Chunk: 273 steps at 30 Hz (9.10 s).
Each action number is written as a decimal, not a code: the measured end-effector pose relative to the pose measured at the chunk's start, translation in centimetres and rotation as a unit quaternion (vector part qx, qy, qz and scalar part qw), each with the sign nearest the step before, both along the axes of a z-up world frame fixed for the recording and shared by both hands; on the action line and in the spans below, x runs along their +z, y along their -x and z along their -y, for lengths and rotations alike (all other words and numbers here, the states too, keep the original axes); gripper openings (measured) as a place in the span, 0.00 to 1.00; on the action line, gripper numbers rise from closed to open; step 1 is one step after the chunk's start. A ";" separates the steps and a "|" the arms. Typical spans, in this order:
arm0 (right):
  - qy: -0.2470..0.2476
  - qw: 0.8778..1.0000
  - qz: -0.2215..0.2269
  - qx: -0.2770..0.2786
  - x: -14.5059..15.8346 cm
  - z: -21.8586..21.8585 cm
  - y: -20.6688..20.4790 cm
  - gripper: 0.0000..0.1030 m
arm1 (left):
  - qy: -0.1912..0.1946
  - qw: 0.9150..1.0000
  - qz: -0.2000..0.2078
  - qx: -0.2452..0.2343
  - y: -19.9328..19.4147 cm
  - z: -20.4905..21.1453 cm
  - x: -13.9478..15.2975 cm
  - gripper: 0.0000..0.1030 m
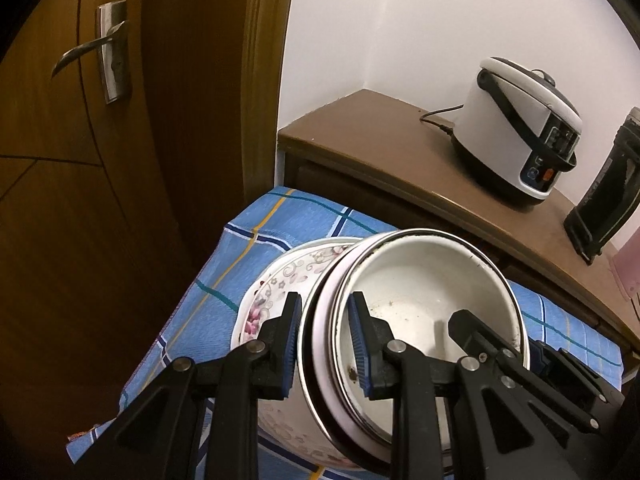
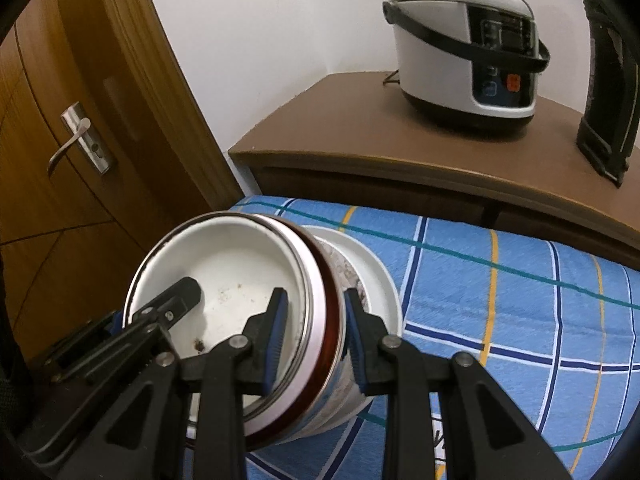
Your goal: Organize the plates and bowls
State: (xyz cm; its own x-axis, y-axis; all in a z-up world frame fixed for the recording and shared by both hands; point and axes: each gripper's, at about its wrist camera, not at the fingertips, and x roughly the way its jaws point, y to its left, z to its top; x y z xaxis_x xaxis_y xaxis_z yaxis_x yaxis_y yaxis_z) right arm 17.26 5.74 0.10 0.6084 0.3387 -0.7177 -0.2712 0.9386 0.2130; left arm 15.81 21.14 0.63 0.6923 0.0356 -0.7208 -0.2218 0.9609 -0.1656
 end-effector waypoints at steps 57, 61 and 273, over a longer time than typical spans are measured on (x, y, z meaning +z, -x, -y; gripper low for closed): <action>0.042 0.999 0.005 0.003 -0.2 0.1 1.4 0.42 | -0.064 0.998 -0.010 0.015 1.3 -0.2 -0.9 0.45; 0.039 0.999 0.002 0.002 -0.3 0.2 1.5 0.43 | -0.067 0.998 -0.010 0.017 1.6 -0.2 -0.8 0.46; -0.055 0.983 0.171 -0.042 5.2 7.7 19.9 0.98 | -0.127 0.986 0.103 0.040 18.8 2.7 4.7 0.73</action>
State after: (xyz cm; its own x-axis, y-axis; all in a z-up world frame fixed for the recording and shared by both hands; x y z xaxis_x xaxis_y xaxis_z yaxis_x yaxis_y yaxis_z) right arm -2.65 -1.98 5.27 0.8372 0.3410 -0.4276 -0.2667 0.9371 0.2252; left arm -3.00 18.46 5.29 0.8111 0.2574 -0.5252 -0.2856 0.9579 0.0285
